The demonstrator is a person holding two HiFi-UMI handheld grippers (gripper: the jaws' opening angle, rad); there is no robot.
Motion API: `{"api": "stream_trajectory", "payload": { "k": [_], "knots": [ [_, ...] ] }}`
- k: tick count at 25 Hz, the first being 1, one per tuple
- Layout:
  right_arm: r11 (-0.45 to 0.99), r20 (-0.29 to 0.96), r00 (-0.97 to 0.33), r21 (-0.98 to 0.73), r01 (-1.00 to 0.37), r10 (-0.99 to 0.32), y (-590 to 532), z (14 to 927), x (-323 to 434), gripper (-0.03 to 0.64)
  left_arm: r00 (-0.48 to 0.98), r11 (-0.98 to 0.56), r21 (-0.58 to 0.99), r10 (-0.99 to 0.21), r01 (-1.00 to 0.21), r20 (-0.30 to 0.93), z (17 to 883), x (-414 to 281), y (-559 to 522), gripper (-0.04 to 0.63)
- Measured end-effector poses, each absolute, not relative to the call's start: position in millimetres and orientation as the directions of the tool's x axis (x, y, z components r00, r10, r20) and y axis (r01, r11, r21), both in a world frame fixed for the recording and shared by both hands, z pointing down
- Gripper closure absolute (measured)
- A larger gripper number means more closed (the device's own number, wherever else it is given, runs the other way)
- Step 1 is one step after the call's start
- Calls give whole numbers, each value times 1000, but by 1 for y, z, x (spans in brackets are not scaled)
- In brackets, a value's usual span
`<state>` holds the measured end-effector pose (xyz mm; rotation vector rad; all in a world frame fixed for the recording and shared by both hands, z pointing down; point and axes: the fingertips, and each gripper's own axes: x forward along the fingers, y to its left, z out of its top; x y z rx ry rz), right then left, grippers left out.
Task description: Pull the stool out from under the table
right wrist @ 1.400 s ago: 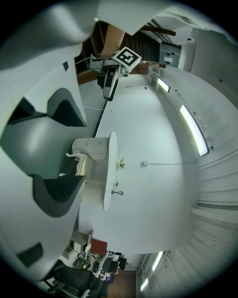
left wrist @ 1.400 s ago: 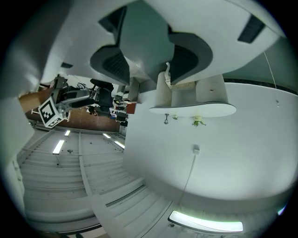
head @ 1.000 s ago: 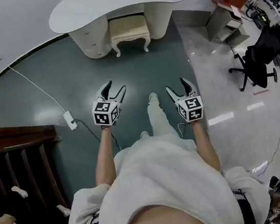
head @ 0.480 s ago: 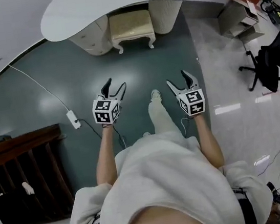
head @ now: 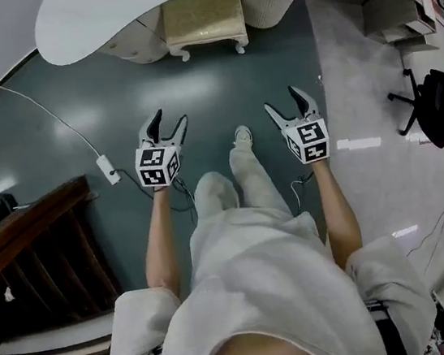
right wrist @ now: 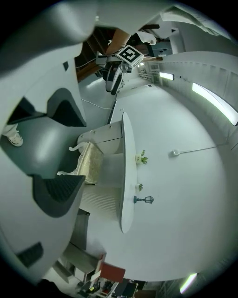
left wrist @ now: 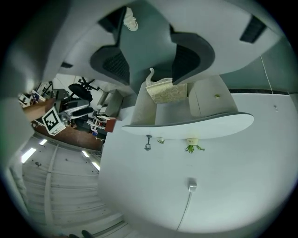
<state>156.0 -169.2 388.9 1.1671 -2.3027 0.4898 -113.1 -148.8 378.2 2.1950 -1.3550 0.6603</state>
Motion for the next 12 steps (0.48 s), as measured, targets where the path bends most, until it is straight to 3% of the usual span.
{"api": "stream_trajectory", "payload": {
  "k": [12],
  "knots": [
    [570, 635, -493, -100, -815, -595, -270, 526, 134, 298, 373, -364, 162, -638, -917, 674, 529, -157, -242, 330]
  ]
}}
